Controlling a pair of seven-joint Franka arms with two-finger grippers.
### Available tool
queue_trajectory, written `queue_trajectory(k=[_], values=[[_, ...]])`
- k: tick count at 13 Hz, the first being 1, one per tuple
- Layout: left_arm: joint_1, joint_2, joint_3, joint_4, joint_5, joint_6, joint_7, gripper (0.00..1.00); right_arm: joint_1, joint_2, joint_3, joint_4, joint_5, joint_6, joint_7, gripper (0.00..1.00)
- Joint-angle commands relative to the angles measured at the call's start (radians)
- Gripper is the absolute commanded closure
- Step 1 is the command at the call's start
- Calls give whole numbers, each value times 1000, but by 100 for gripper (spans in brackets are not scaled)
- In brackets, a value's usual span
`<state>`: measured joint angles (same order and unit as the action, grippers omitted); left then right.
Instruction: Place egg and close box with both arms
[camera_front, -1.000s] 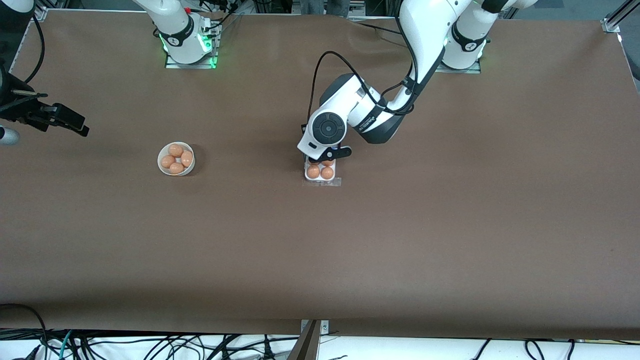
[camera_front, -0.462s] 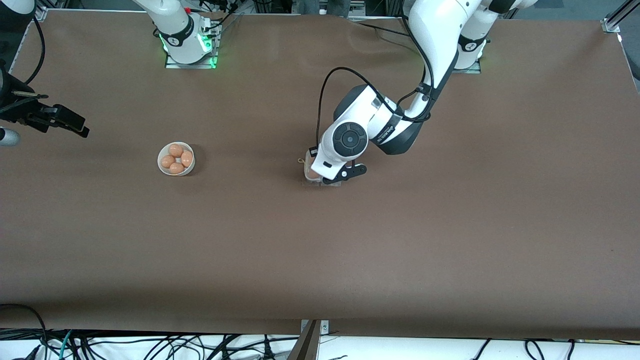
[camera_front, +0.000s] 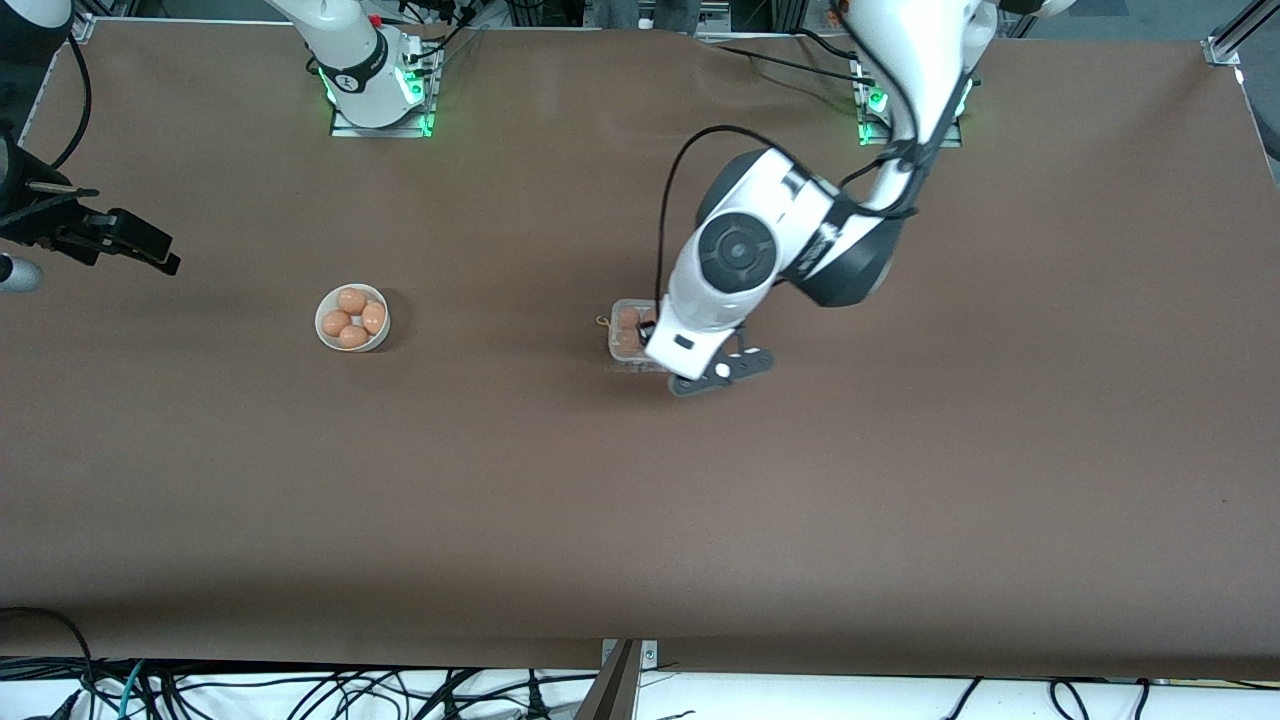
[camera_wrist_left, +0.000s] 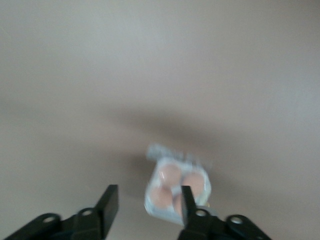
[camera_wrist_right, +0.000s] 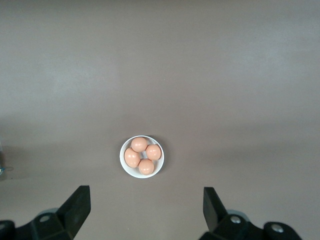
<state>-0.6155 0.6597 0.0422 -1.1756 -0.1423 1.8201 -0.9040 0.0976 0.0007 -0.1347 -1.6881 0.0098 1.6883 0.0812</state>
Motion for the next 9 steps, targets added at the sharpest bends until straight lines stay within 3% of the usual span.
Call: queue_trajectory(k=[1,3,7,9], values=[[49,-38,44,68,49,-33,28,0,-1,-13,6,-7,-14,5,3,0],[112,-49,44,71,50,-47,77,0,2,-13,6,-7,-14,2,9,0],[166,-66,73,103,171,-237,307,0,4,-13,6,-5,-14,-1,11,0],[232,-124,81,96,184,-252,428,0,4,-13,6,-7,-14,-1,11,0]])
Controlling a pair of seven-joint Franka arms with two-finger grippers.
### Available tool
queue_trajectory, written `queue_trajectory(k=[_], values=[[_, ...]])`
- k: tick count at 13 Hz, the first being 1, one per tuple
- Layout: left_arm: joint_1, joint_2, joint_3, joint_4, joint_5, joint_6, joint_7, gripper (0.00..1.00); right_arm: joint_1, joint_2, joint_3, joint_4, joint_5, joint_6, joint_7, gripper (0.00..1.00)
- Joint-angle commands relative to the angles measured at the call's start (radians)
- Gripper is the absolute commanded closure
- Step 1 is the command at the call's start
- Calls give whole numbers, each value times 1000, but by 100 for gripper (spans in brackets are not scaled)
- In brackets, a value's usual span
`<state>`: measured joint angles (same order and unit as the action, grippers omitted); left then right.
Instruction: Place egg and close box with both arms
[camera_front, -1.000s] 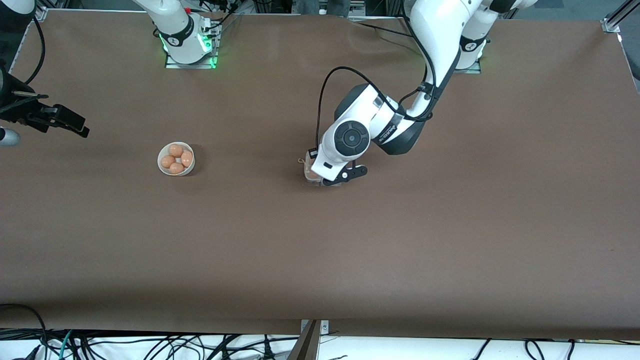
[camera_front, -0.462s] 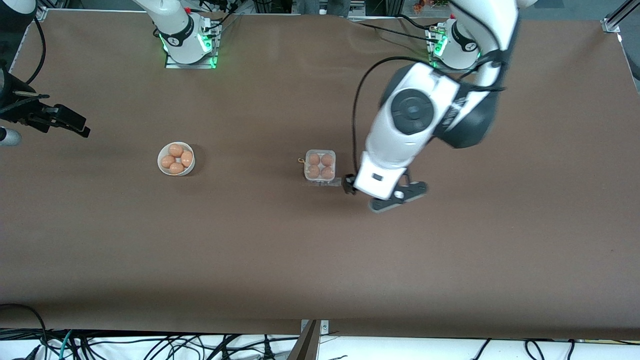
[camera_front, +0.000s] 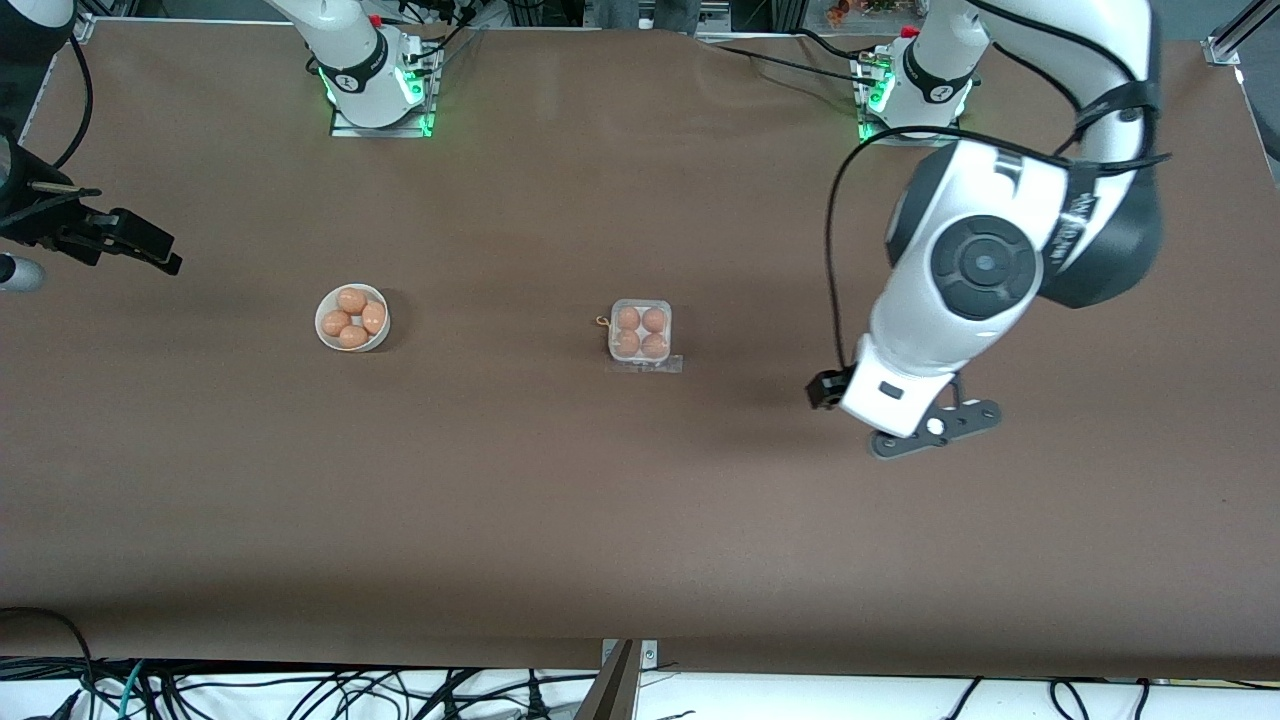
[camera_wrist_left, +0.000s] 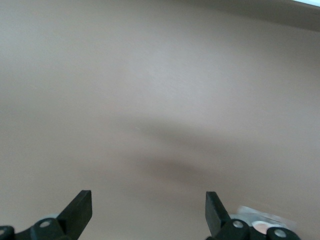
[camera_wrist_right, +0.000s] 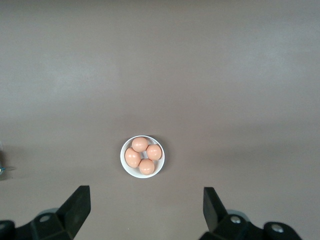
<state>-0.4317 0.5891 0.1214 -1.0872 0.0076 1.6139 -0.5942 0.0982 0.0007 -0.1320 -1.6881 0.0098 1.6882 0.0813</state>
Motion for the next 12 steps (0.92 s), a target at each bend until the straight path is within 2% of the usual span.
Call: queue_trajectory(k=[1,5,9,12], values=[[79,-54,3,15,31,-84,178,0,3,-13,3,-5,-13,-1,11,0],[207,-126,-2,1,32,-109,373,0,3,-13,3,-7,-13,-2,11,0],[278,-279,-3,-181,29,-85,543,0,3,-13,3,-5,-13,-4,11,0],[288,-402,-3,-351,18,-28,553,0,3,-13,3,-7,-13,-4,11,0]])
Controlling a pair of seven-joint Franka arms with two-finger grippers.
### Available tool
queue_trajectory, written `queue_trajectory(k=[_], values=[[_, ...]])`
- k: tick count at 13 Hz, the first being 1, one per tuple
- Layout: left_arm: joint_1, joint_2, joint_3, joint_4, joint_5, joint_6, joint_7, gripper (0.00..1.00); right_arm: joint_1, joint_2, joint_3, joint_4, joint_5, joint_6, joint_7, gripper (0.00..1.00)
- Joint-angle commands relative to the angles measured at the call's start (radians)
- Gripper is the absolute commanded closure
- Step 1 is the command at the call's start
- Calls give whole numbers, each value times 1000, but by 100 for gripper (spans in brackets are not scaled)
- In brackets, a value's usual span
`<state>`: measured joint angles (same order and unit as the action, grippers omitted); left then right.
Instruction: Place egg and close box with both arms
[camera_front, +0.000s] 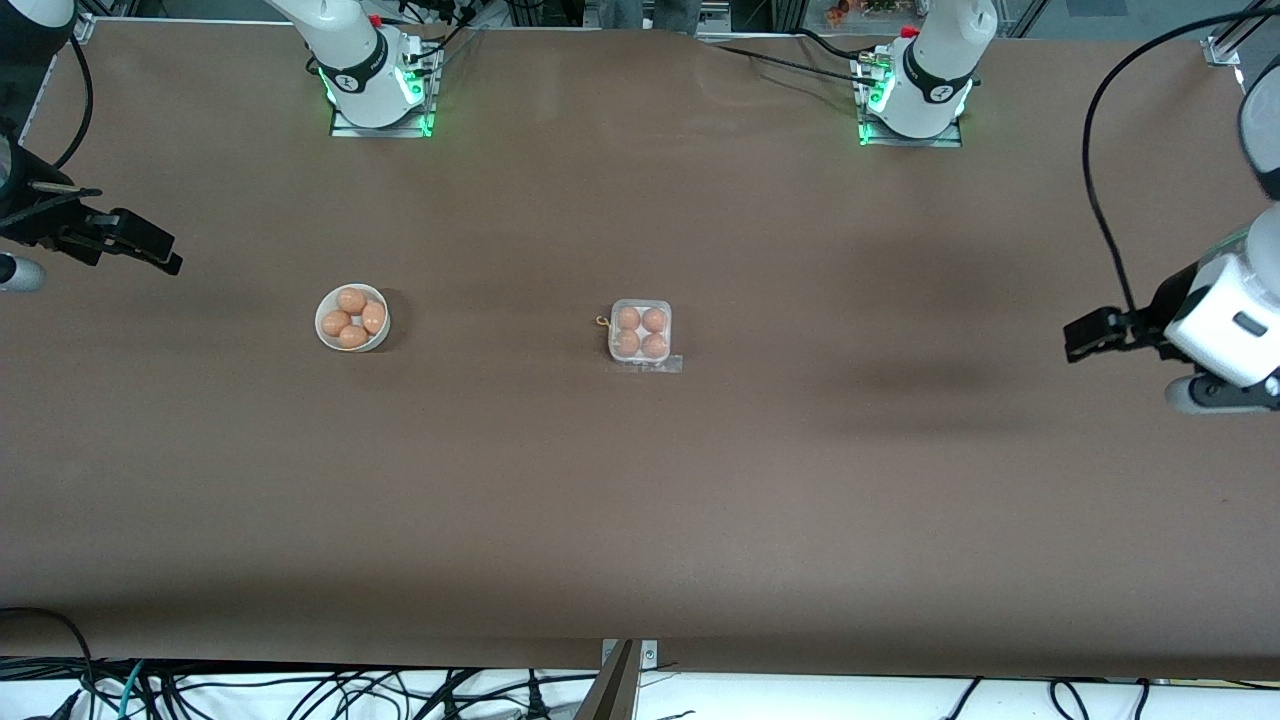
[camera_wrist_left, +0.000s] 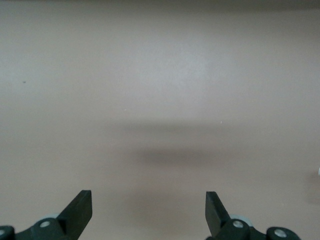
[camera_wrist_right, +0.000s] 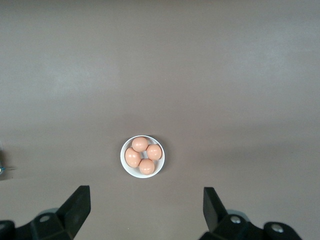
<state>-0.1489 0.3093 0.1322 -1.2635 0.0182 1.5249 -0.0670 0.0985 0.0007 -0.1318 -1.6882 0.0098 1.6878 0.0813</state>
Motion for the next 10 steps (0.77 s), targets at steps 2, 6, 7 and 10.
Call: queue_trajectory(k=[2,6,7,10], values=[[0,-205,-19,-302,6,116,12,0,3,-13,3,-7,-13,-3,11,0],[3,-297,-19,-390,6,121,27,0,3,-13,3,-7,-13,-3,11,0],[3,-302,-19,-390,6,119,27,0,3,-13,3,-7,-13,-3,11,0],[15,-317,-19,-402,6,116,39,0,3,-13,3,-7,-13,-3,11,0]])
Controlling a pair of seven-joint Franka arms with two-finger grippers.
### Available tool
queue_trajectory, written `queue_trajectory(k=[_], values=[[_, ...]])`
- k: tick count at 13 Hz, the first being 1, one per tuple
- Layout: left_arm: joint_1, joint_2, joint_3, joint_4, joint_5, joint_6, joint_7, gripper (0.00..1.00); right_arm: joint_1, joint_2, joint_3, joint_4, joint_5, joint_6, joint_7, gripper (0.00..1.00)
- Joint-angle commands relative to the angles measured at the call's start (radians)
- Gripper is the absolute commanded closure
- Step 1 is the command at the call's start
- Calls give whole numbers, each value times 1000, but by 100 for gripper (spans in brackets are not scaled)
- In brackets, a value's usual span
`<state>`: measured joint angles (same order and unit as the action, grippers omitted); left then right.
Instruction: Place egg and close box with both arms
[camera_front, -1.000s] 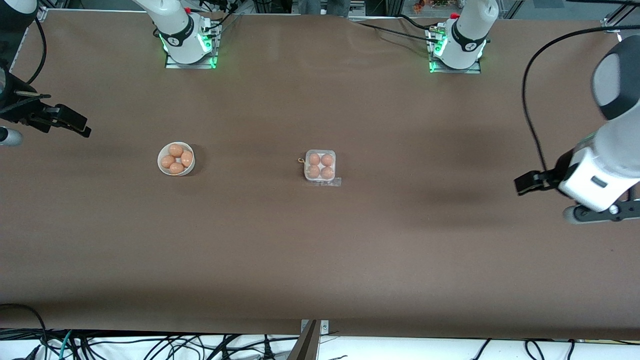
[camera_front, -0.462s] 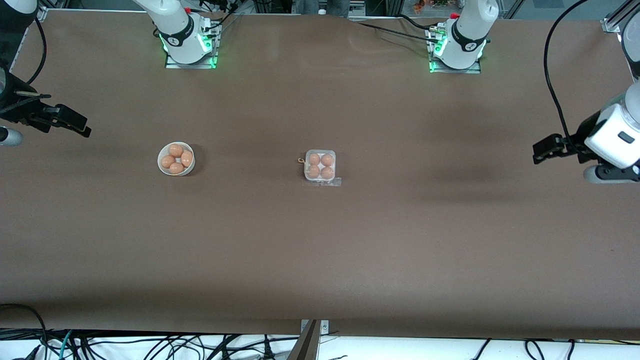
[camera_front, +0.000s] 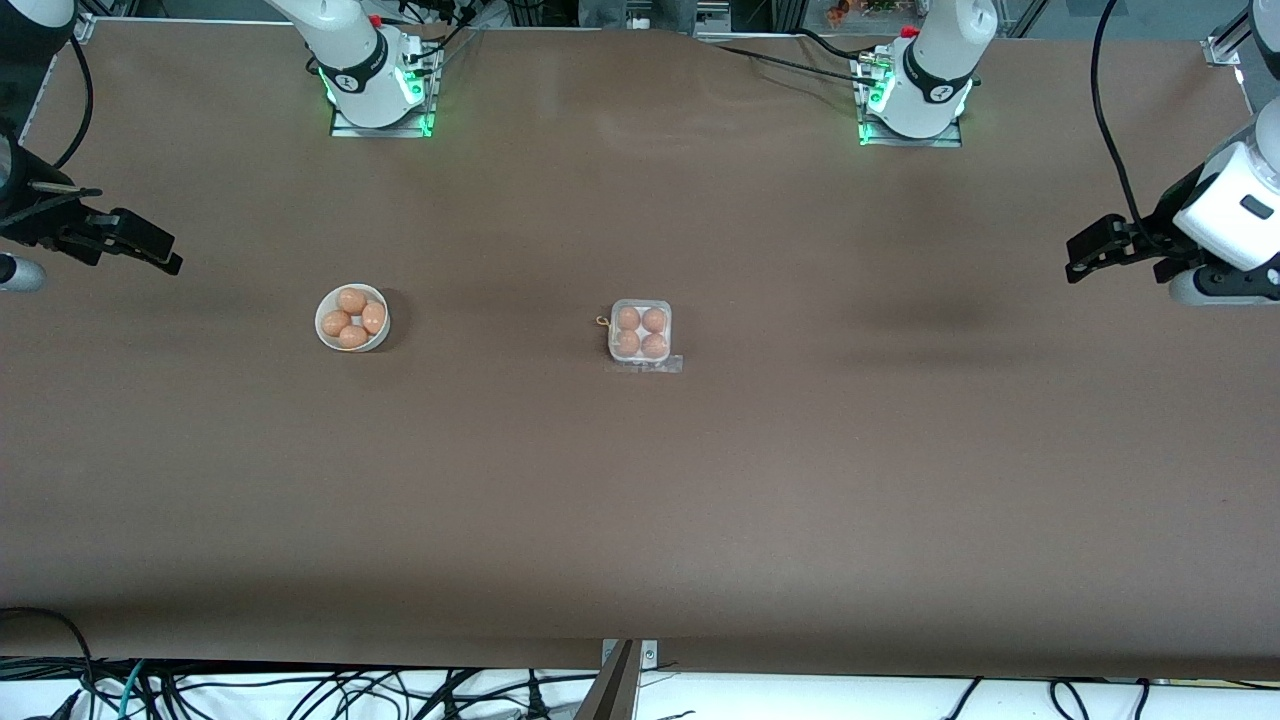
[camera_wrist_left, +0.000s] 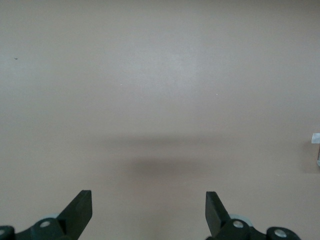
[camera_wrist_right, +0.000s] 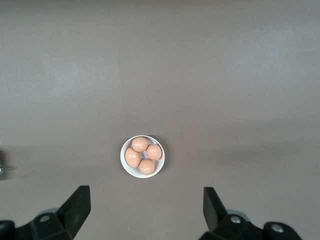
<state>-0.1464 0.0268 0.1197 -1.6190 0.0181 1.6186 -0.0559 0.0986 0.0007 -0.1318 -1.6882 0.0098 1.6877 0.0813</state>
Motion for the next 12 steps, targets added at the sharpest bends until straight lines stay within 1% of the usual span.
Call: queue_trajectory(k=[1,4,12], values=[[16,-41,-6,-51,6,23,27,0,3,-13,3,-7,-14,-3,11,0],[28,-57,-6,-55,6,23,28,0,3,-13,3,-7,-13,-3,11,0],[31,-62,-9,-50,6,23,16,0,3,-13,3,-7,-13,-3,6,0]])
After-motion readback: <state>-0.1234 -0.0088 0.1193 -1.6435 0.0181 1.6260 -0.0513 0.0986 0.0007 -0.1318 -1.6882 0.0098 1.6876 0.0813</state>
